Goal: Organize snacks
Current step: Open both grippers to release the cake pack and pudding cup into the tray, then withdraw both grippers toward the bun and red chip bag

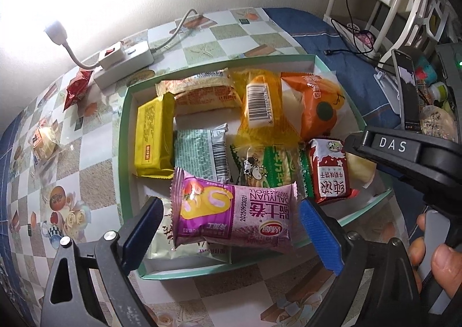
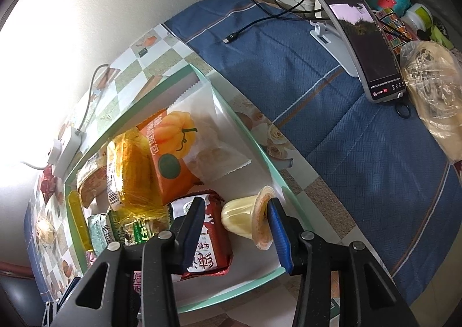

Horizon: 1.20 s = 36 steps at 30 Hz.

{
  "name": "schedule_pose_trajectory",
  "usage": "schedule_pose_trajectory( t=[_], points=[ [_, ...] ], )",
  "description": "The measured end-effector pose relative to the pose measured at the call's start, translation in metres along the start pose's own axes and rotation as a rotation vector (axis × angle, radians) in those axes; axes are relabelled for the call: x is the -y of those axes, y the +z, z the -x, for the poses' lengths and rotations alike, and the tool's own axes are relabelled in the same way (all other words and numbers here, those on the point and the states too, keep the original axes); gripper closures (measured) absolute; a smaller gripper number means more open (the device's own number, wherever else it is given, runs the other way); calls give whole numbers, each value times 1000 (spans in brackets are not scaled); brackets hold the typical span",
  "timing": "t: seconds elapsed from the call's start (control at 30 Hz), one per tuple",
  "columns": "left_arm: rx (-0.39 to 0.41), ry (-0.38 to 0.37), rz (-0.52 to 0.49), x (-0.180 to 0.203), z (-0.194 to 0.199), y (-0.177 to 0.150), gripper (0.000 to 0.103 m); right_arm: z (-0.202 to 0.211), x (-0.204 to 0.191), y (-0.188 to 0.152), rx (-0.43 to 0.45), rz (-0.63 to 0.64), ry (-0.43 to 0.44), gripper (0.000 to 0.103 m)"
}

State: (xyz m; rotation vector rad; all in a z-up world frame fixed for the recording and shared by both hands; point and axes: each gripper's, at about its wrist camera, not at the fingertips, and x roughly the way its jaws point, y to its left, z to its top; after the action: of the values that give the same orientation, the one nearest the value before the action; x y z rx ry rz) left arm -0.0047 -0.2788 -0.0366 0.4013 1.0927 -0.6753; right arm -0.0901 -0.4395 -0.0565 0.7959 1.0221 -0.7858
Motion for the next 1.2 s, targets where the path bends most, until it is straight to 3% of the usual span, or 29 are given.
schedule_pose_trajectory(
  t=[0.13, 0.43, 0.7, 0.83, 1.2],
  points=[
    [19, -2, 27, -8, 8, 4, 8, 6, -3, 1, 12, 13, 9, 52],
    [67, 24, 191, -55, 21, 9, 8, 13, -24, -4, 23, 82, 26, 26],
    [79, 63, 359, -105, 23, 6, 8, 15, -56, -15, 33, 183, 32, 19],
    [87, 80, 434, -131, 24, 3, 8, 19, -73, -22, 45, 231, 46, 7],
    [115, 145, 637, -210, 34, -16, 7, 26, -124, -45, 90, 385, 49, 0]
  ],
)
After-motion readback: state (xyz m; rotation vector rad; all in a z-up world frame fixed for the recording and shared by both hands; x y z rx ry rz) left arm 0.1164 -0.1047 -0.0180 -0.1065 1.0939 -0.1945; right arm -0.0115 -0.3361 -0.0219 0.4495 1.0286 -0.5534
